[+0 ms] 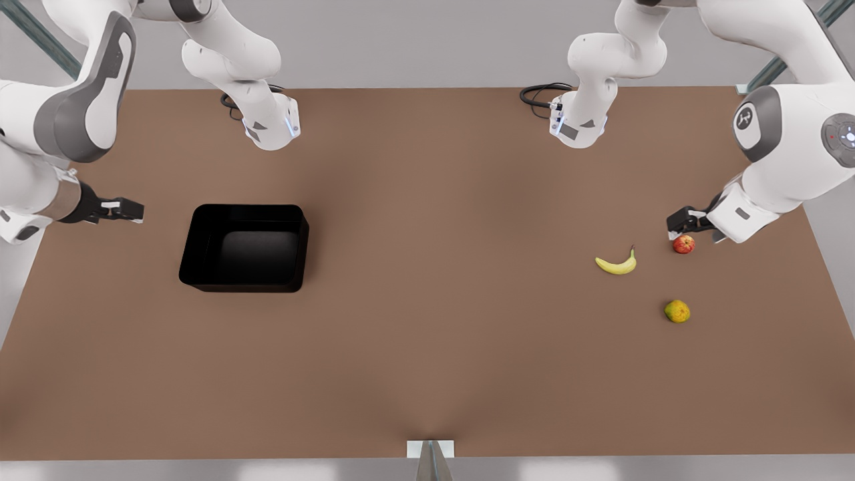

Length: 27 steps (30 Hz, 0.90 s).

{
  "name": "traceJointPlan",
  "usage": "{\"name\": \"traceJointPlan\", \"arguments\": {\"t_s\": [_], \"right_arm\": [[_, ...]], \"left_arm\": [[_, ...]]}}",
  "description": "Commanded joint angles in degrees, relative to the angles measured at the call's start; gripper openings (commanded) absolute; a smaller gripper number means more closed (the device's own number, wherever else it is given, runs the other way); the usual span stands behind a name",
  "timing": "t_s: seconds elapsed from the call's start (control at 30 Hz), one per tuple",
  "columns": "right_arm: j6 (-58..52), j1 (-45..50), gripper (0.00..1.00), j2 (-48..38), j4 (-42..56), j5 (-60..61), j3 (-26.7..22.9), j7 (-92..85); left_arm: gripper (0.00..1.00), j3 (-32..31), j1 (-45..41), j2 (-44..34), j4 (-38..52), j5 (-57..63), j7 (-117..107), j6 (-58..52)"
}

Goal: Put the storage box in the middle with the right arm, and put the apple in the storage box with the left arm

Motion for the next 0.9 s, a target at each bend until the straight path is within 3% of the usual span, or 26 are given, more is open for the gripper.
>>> {"name": "traceJointPlan", "arguments": {"t_s": [0.0,0.07,0.13,0.2,0.27,0.33,0.37,0.53,0.6,0.73,0.87], "right_arm": [[0.04,-0.09,1.0,0.08,0.03,0.13,0.0,0.0],[-0.31,0.09,1.0,1.58,-2.77,0.39,0.08,0.53],[11.98,-1.93,1.0,1.41,-15.51,4.26,0.35,0.7],[26.64,-3.95,1.0,-7.19,-32.98,3.91,3.15,0.62],[35.88,-5.71,1.0,-14.14,-46.43,3.82,5.0,0.7],[45.11,-8.09,1.0,-15.65,-55.5,4.17,7.29,0.79],[48.11,-8.09,1.0,-15.21,-57.62,4.17,7.29,0.7],[52.69,-10.64,1.0,-7.3,-57.45,4.17,6.85,0.44],[52.95,-10.9,1.0,-4.05,-57.1,4.08,5.36,0.44],[52.6,-11.96,1.0,-2.46,-56.75,4.08,2.37,-0.35],[51.1,-12.57,1.0,-1.68,-55.34,4.26,2.28,-2.02]], "left_arm": [[1.0,0.0,-0.09,0.08,0.0,0.13,0.01,0.23],[1.0,0.09,-0.09,1.14,0.09,0.21,0.54,1.55],[1.0,0.09,-0.09,3.86,0.09,0.91,-1.39,0.94],[1.0,1.76,0.0,4.92,0.0,-0.05,-13.15,-3.45],[1.0,2.2,0.0,5.53,-0.26,-7.86,-31.24,-6.1],[1.0,8.25,0.62,6.59,-2.71,-22.77,-40.3,-6.1],[1.0,12.12,0.62,6.5,-7.63,-32.02,-44.55,-5.57],[1.0,17.32,0.62,7.03,-24.61,-54.28,-54.04,5.33],[1.0,21.97,0.71,10.89,-24.78,-57.53,-53.87,4.45],[1.0,22.24,9.76,17.22,-21.09,-59.55,-48.77,-2.67],[1.0,22.24,12.66,19.16,-21.18,-59.55,-44.11,-9.61]]}}
